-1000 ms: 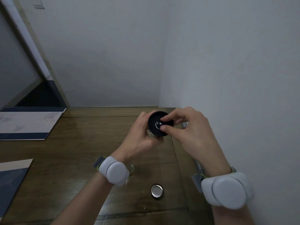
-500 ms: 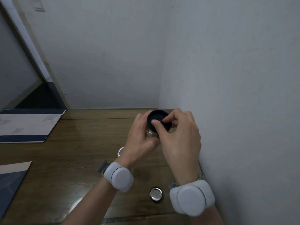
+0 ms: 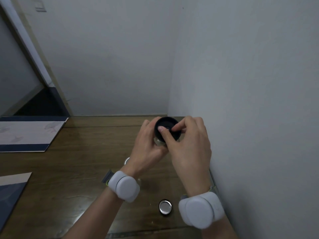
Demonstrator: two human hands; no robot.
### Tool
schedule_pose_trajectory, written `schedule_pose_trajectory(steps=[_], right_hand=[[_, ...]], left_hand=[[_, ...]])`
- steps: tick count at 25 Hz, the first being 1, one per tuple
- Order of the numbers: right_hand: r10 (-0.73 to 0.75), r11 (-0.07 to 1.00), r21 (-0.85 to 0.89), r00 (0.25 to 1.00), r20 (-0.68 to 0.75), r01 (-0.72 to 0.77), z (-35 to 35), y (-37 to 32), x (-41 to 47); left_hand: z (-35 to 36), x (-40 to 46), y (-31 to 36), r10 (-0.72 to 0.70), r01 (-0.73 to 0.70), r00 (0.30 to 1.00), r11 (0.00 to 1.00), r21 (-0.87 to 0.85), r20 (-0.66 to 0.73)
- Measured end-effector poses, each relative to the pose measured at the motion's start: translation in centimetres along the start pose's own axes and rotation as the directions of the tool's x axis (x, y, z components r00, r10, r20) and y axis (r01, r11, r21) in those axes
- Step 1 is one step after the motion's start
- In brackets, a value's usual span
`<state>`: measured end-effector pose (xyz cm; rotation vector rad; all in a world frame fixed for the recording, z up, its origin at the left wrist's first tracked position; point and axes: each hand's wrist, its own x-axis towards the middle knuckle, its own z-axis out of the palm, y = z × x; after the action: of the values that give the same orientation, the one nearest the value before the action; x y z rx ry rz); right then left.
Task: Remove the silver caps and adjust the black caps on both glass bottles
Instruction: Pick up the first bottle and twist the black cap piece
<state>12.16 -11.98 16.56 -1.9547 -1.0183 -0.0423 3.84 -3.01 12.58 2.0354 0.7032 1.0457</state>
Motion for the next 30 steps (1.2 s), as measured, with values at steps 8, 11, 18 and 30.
schedule_pose_trajectory(steps=[8,11,18,30], right_hand=[[-0.134,0.991,0.023,0.957,0.255,0.133,-3.6,0.5,1.8],[-0.127,0.992,0.038,0.962,0.242,0.121,-3.6,0.4,1.8],[-0.104,0.995,0.012,0.985,0.139,0.103,-2.8,0.4,1.3],[-0.039,0.997,-0.07,0.999,-0.031,0.037,-0.7,-0.8,-0.4]], left_hand=[[-1.1,0.3,-0.1,0.014,-0.015,0.993,1.0,0.009,0.114],[-1.1,0.2,0.3,0.029,-0.034,0.99,0.999,0.035,0.135],[-0.5,0.2,0.5,0.04,-0.044,0.997,0.997,0.056,0.071],[-0.2,0.1,0.9,0.016,-0.009,0.996,0.997,0.08,-0.083]])
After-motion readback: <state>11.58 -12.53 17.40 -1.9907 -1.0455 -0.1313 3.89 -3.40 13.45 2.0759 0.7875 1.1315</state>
